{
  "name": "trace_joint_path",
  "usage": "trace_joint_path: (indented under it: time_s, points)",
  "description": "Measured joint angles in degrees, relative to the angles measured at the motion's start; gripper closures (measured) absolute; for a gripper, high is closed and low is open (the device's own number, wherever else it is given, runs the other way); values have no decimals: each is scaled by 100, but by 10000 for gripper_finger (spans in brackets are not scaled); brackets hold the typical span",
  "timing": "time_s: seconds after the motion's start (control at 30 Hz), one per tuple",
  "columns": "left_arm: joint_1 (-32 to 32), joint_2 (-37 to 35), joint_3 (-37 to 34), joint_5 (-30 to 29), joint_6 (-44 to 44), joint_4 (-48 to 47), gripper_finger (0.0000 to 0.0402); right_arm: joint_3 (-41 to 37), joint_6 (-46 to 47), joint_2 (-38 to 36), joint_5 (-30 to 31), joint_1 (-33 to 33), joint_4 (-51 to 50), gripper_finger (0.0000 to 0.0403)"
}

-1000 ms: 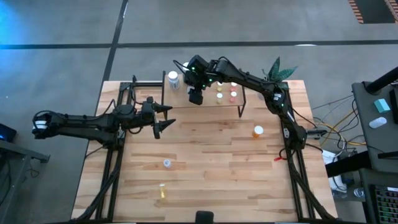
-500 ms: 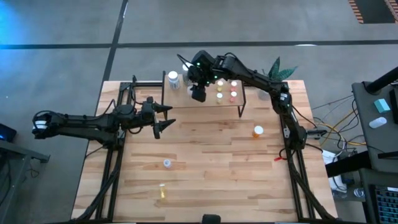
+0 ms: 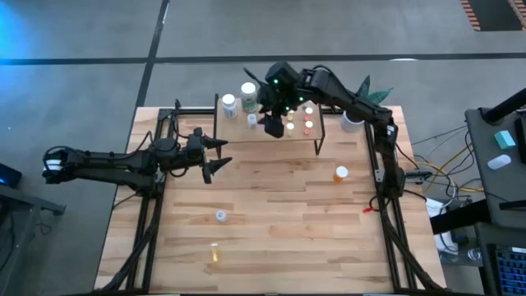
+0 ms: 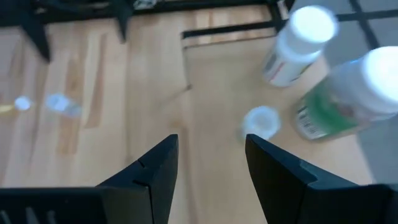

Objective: Pick and place medicine bottles onto shelf by color
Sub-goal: Put the transparent pill bottle on the shelf

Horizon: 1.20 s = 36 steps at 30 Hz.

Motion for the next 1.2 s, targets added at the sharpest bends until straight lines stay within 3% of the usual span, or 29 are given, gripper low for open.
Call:
trace_joint_path:
  time_s: [0.2, 0.3, 0.6, 0.8, 1.0, 1.2]
  points:
    - [-1, -4, 0, 2, 46, -13, 114, -602, 30, -490, 1, 474, -96, 225]
    - [-1, -7, 0, 2, 50, -12, 114, -1340, 88, -1008, -4, 753, 496, 229]
    - [-1, 0, -20, 4, 64, -18, 114, -4874, 742, -3494, 55, 1321, 3190, 241]
    - [-1, -39, -22, 4, 668, 296, 114, -6876, 1095, -5025, 352, 1735, 5089, 241]
    - [-1, -134, -22, 93, 765, 509, 114, -7941, 1293, -5965, 358, 1781, 6280, 241]
    - [-1, -142, -22, 225, 748, 507, 114, -8585, 1455, -6264, 369, 1781, 6903, 241]
